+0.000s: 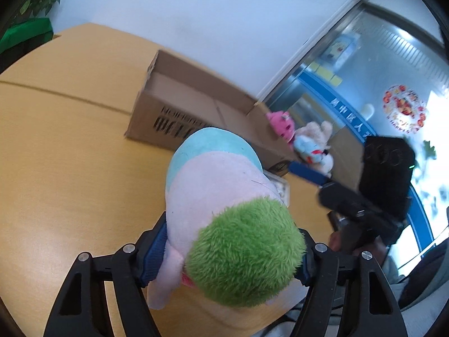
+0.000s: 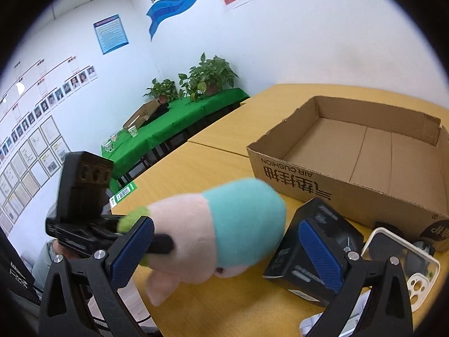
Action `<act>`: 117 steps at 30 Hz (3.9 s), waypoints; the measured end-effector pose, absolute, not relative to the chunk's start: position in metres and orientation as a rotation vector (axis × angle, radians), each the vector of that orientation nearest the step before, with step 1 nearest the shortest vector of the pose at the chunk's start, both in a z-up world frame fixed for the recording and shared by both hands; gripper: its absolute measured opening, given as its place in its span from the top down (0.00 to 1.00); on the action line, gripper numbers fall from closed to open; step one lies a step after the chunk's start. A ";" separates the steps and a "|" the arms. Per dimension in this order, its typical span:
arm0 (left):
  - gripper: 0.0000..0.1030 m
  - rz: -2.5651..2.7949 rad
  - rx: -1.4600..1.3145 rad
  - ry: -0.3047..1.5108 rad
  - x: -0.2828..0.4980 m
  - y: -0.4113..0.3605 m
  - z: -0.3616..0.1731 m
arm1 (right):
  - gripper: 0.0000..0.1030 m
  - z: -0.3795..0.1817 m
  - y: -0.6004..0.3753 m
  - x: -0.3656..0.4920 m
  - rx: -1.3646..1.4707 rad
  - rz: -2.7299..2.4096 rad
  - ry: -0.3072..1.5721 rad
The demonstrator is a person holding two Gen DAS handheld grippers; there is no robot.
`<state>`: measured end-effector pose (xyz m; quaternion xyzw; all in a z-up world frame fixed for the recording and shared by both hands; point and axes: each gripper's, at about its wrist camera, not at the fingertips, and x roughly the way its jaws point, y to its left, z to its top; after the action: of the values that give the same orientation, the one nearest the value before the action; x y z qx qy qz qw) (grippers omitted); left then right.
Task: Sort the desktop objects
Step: 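Lift the pink-green plush toy with the left gripper toward the cardboard box, then lower the plush toy into the box and open the left gripper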
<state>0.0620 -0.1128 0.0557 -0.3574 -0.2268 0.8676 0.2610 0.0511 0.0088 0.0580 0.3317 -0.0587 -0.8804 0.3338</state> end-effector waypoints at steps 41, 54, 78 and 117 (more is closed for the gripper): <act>0.32 2.481 -0.663 -0.294 -0.141 -0.033 0.161 | 0.00 0.101 0.093 -0.137 0.902 -2.153 -0.747; 0.32 2.632 -0.867 -0.258 -0.302 -0.073 0.108 | 0.00 0.065 0.047 -0.306 0.987 -2.012 -0.604; 0.28 2.539 -1.399 -0.312 -0.376 -0.096 0.008 | 0.07 -0.040 0.034 -0.352 1.061 -2.081 -0.440; 0.93 2.595 -1.461 -0.175 -0.253 -0.134 -0.007 | 0.15 -0.039 0.004 -0.309 1.290 -2.220 -0.309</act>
<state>-0.2529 -0.1343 -0.0067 -0.4882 -0.0583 0.8672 0.0791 -0.3095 0.0035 -0.0392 0.4796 -0.1151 -0.8255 0.2743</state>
